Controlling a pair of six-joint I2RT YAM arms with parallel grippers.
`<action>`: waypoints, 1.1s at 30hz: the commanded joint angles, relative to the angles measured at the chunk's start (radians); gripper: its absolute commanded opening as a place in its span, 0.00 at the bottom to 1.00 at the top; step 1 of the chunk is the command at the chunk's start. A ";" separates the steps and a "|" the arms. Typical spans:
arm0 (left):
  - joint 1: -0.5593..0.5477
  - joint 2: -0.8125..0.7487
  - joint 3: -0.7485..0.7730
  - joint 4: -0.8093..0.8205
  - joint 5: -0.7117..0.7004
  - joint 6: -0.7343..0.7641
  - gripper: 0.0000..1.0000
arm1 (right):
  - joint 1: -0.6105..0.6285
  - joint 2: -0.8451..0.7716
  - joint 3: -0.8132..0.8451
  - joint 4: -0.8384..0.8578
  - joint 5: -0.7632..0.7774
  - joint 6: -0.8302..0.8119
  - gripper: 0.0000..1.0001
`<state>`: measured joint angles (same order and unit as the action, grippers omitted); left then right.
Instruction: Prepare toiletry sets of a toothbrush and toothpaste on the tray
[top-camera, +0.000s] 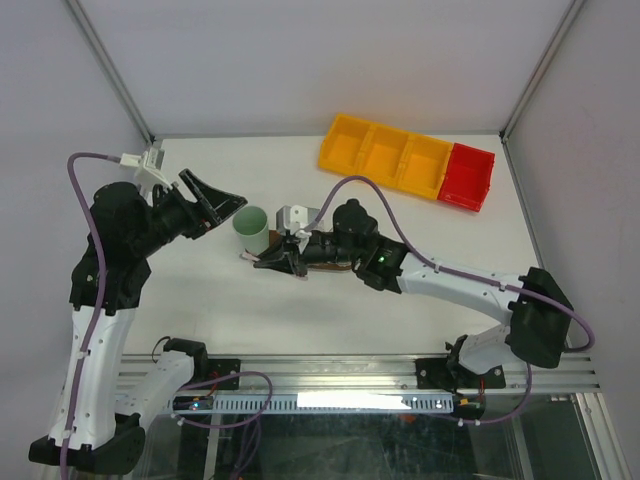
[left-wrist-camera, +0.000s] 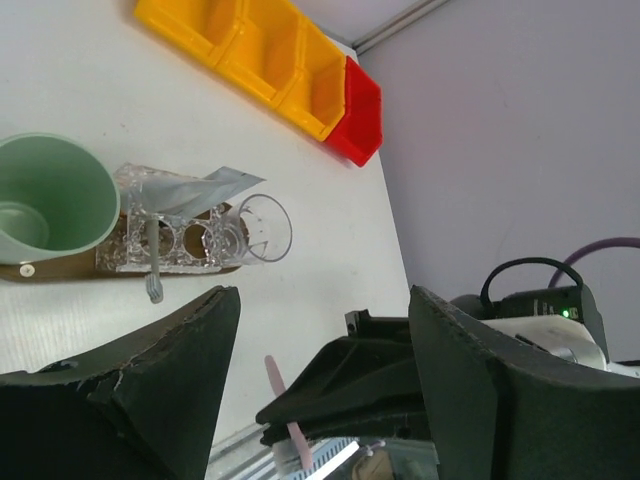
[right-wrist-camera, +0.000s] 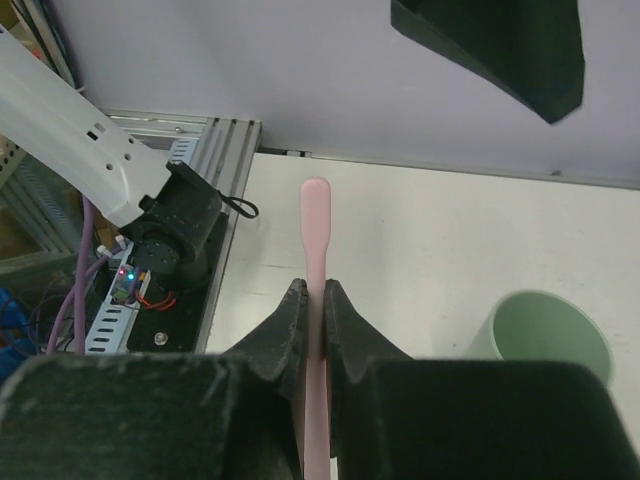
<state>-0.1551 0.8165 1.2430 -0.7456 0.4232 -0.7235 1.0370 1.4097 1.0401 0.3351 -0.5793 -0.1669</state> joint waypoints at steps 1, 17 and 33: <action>0.011 -0.020 0.051 -0.030 -0.052 -0.030 0.73 | 0.024 0.025 0.083 0.035 0.011 -0.003 0.00; 0.010 0.039 0.003 0.201 -0.064 0.094 0.88 | -0.366 -0.221 0.132 -0.293 0.541 0.150 0.00; -0.375 0.321 0.180 0.273 -0.304 0.001 0.81 | -0.366 -0.229 -0.021 -0.040 0.476 -0.183 0.00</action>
<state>-0.4545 1.1400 1.3289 -0.5079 0.2752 -0.6895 0.6697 1.1477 0.9989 0.1940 -0.1120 -0.2363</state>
